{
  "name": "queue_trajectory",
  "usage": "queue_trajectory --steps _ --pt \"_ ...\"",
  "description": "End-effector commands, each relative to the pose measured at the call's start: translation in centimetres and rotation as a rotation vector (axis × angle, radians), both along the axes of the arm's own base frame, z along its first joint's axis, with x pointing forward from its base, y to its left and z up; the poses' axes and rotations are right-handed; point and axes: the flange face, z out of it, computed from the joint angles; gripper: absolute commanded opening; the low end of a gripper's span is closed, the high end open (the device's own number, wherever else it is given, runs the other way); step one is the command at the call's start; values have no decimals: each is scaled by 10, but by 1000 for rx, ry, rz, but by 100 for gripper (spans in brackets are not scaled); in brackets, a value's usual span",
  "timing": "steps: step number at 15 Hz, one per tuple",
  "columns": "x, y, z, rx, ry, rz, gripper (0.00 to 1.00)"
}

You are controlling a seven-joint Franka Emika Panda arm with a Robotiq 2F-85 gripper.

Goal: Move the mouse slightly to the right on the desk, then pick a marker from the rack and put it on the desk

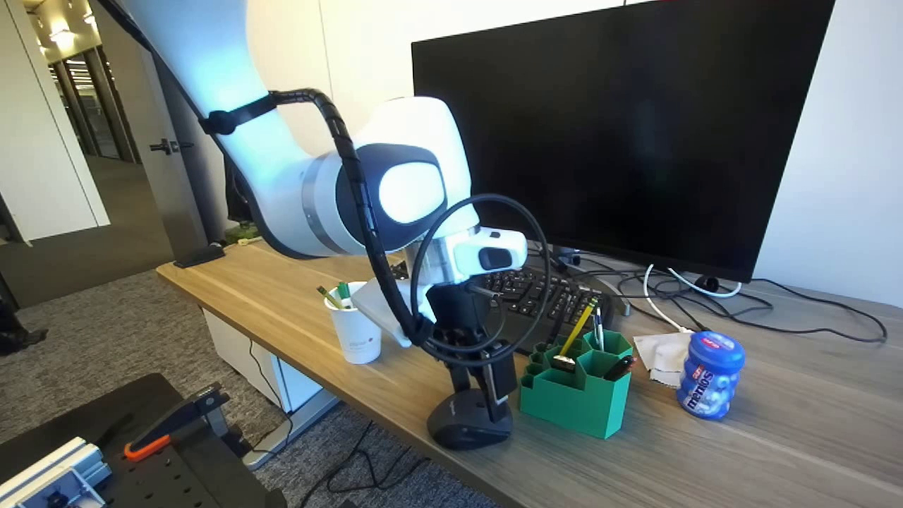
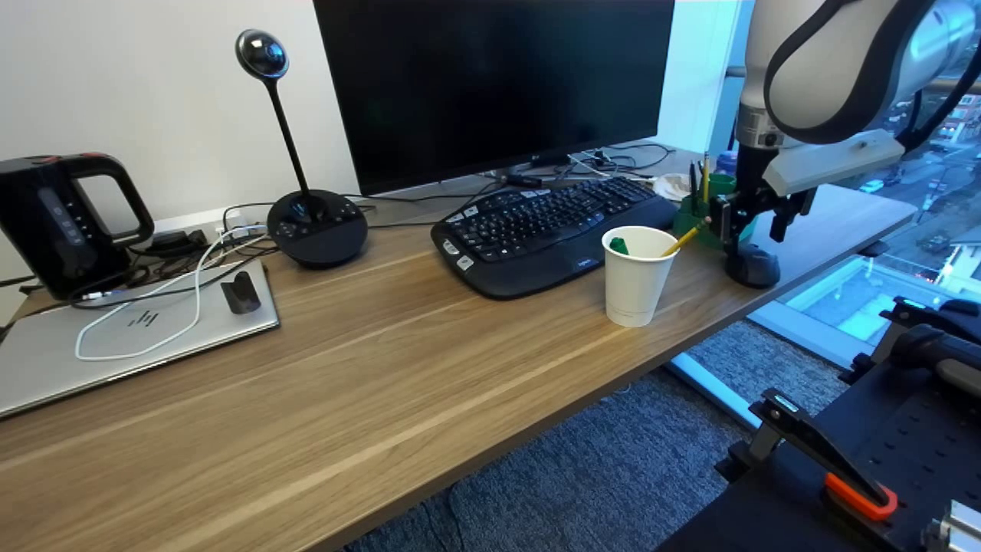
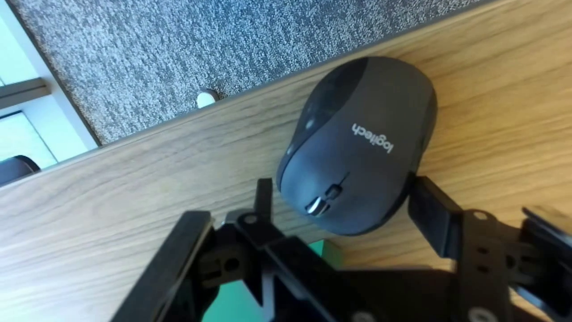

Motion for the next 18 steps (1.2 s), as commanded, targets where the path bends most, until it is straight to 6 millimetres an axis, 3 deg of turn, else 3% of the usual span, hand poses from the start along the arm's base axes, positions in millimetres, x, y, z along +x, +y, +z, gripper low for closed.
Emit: queue_trajectory --steps 1,7,18 --pt "2 -5 8 -16 3 -14 53" --pt "0 1 14 -23 -21 4 53" --pt "-9 34 34 -9 -54 60 53"
